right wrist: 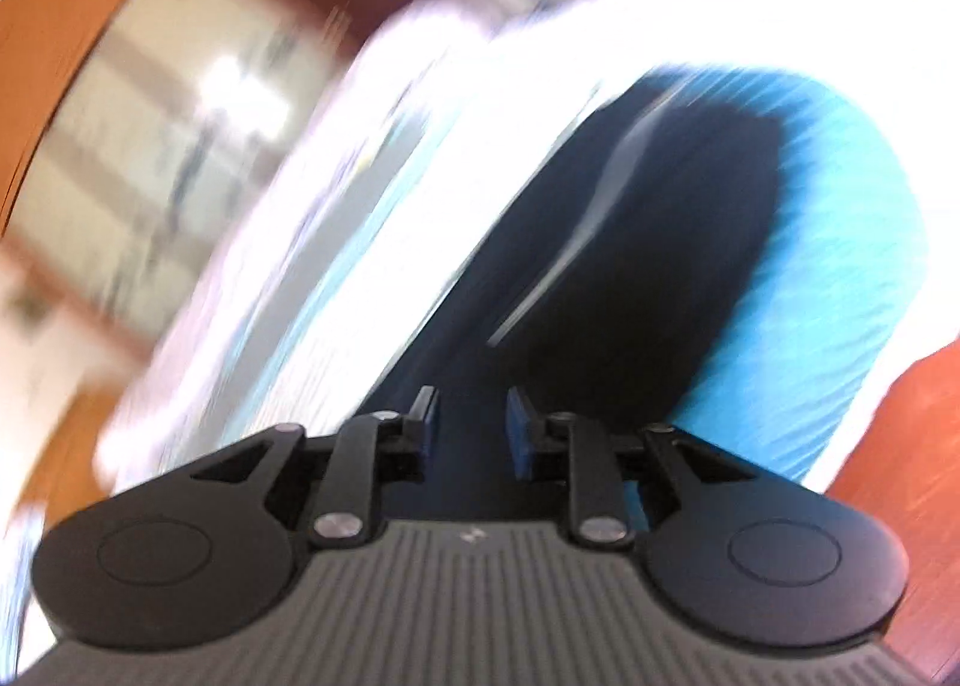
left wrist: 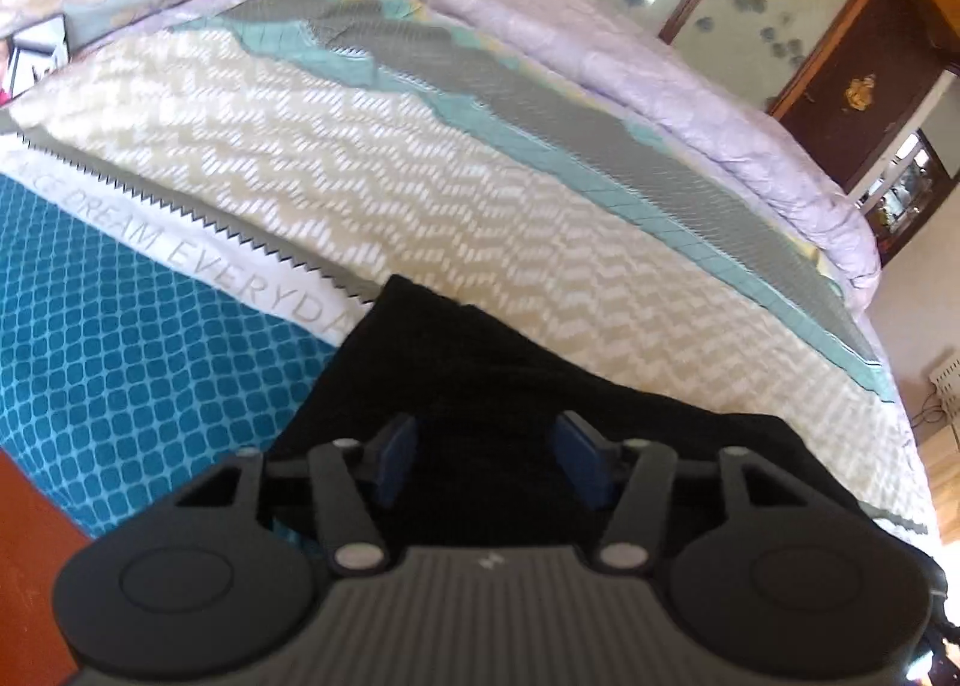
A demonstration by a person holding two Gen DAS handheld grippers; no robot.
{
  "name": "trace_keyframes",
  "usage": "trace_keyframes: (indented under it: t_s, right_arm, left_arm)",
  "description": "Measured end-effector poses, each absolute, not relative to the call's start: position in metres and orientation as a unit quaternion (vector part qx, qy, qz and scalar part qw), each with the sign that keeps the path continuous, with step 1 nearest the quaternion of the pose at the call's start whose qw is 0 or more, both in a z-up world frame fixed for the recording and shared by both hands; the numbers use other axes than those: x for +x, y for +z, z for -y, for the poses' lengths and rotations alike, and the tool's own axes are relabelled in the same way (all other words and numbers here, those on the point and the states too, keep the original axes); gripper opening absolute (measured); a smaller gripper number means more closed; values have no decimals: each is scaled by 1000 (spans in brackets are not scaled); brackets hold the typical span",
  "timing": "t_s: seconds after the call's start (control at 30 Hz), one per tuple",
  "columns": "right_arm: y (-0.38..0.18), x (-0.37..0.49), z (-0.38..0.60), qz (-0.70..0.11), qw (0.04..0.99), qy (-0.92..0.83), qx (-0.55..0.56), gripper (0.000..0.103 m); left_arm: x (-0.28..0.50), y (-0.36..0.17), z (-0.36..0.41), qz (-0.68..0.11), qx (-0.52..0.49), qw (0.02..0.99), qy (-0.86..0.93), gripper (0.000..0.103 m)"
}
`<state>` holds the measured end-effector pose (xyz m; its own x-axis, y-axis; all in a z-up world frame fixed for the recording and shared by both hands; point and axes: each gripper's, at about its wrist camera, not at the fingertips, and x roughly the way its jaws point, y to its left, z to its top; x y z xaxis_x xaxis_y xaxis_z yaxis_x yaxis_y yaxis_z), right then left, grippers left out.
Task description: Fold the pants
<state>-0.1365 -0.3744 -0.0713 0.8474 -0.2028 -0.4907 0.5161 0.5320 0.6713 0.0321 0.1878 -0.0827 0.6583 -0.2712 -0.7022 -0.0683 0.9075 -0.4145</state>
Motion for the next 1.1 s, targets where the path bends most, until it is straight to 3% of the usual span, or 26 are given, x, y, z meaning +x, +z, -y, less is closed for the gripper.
trace_keyframes:
  t_s: [0.07,0.13,0.5,0.57,0.6,0.87,1.0,1.1]
  right_arm:
    - [-74,-159,400,-147,849,-254,440,37]
    - [-82,-170,411,-122,838,-287,447,51]
    - [-105,-202,446,-95,821,-285,485,53]
    - [-92,-212,442,-98,830,-292,464,33]
    - [-88,-213,441,-105,836,-293,452,17]
    - [-32,-179,393,-113,919,-186,328,14]
    - [-3,-129,316,-195,955,-49,218,14]
    - [-12,-96,245,-266,951,63,142,14]
  left_arm:
    - [29,-77,-175,-415,-205,884,-63,53]
    - [30,-76,-159,-423,-189,884,-67,54]
    - [41,-104,-83,-481,-81,872,-45,55]
    - [41,-106,-76,-479,-62,875,-39,56]
    - [41,-105,-72,-480,-53,875,-38,58]
    - [24,-74,-93,-446,-105,886,-75,58]
    - [13,-54,-116,-417,-137,895,-84,59]
    - [4,-41,-138,-391,-159,904,-74,62]
